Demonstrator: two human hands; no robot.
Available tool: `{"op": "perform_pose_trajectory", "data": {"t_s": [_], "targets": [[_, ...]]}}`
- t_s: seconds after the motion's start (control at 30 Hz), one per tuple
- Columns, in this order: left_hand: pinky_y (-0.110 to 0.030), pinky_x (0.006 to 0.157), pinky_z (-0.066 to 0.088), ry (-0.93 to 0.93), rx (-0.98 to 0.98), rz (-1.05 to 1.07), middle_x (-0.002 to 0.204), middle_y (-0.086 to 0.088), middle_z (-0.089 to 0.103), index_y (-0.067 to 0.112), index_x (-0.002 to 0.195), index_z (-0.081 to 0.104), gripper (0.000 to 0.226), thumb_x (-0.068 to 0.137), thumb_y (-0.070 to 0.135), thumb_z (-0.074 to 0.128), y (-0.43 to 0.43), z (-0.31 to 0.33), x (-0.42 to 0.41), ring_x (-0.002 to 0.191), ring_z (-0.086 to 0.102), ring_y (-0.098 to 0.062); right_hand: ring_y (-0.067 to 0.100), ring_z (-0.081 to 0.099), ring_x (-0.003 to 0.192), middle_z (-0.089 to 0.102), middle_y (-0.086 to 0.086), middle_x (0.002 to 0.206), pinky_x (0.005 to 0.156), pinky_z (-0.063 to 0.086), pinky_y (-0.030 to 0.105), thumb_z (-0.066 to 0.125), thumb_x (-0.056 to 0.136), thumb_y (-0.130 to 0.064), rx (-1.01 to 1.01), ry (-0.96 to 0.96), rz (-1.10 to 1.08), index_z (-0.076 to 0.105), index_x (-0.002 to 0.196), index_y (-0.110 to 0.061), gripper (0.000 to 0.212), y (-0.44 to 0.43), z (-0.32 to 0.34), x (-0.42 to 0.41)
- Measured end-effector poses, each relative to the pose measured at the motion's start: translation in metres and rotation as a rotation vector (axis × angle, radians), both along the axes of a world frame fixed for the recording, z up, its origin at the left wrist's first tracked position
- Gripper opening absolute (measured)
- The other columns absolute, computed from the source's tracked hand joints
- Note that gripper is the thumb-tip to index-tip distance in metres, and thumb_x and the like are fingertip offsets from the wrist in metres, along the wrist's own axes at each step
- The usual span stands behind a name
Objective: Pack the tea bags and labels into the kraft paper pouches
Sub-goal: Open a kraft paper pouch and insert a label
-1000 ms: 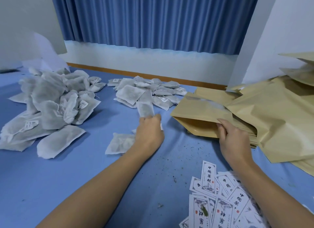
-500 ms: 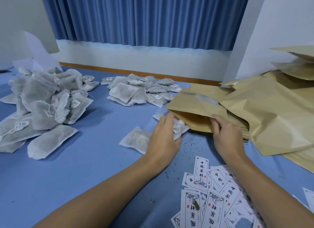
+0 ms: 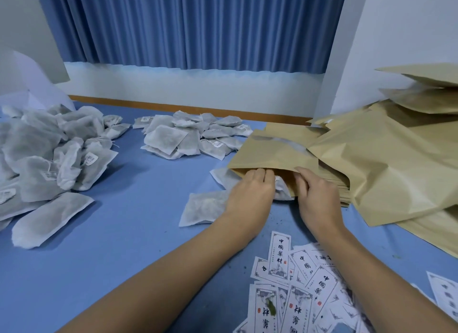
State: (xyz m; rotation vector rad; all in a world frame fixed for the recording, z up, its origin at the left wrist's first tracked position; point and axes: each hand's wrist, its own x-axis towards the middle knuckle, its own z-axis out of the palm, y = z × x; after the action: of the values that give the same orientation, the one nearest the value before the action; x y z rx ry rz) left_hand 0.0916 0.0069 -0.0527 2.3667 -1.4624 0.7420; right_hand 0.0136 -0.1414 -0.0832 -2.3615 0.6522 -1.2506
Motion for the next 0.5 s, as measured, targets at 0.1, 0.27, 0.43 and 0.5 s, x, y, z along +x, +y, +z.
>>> {"op": "perform_pose_trajectory", "data": {"t_s": [0.1, 0.27, 0.43, 0.5], "targets": [[-0.031, 0.074, 0.037, 0.308, 0.103, 0.016, 0.112, -0.015, 0.062, 0.008, 0.107, 0.056, 0.026, 0.083, -0.003, 0.06, -0.038, 0.014, 0.009, 0.107, 0.059, -0.032, 0.017, 0.051, 0.063, 0.072, 0.004, 0.082, 0.063, 0.032, 0.021, 0.057, 0.099, -0.011, -0.009, -0.019, 0.042, 0.073, 0.111, -0.017, 0.021, 0.002, 0.001, -0.001], [-0.032, 0.112, 0.027, 0.422, 0.37, 0.105, 0.132, -0.009, 0.048, 0.015, 0.132, 0.047, 0.03, 0.105, 0.026, 0.039, -0.102, 0.017, 0.04, 0.13, 0.042, -0.027, 0.013, 0.053, 0.064, 0.074, 0.003, 0.087, 0.065, 0.033, 0.017, 0.059, 0.097, -0.008, -0.009, -0.025, 0.055, 0.073, 0.114, -0.015, 0.023, 0.003, 0.003, -0.002], [-0.032, 0.113, 0.022, 0.559, 0.576, 0.096, 0.106, -0.005, 0.031, 0.017, 0.141, 0.038, 0.036, 0.108, 0.032, 0.034, -0.123, -0.001, 0.065, 0.136, 0.035, -0.027, 0.015, 0.053, 0.062, 0.071, -0.002, 0.082, 0.063, 0.038, 0.021, 0.059, 0.096, -0.005, 0.026, 0.013, 0.102, 0.072, 0.113, -0.017, 0.025, 0.002, 0.002, -0.003], [-0.032, 0.113, 0.022, 0.62, 0.513, 0.109, 0.117, -0.007, 0.037, 0.016, 0.143, 0.037, 0.039, 0.108, 0.034, 0.033, -0.126, -0.004, 0.065, 0.134, 0.035, -0.025, 0.024, 0.055, 0.062, 0.07, 0.004, 0.077, 0.065, 0.045, 0.033, 0.058, 0.097, -0.008, 0.054, 0.032, 0.076, 0.072, 0.114, -0.016, 0.024, -0.001, 0.001, -0.002]]}}
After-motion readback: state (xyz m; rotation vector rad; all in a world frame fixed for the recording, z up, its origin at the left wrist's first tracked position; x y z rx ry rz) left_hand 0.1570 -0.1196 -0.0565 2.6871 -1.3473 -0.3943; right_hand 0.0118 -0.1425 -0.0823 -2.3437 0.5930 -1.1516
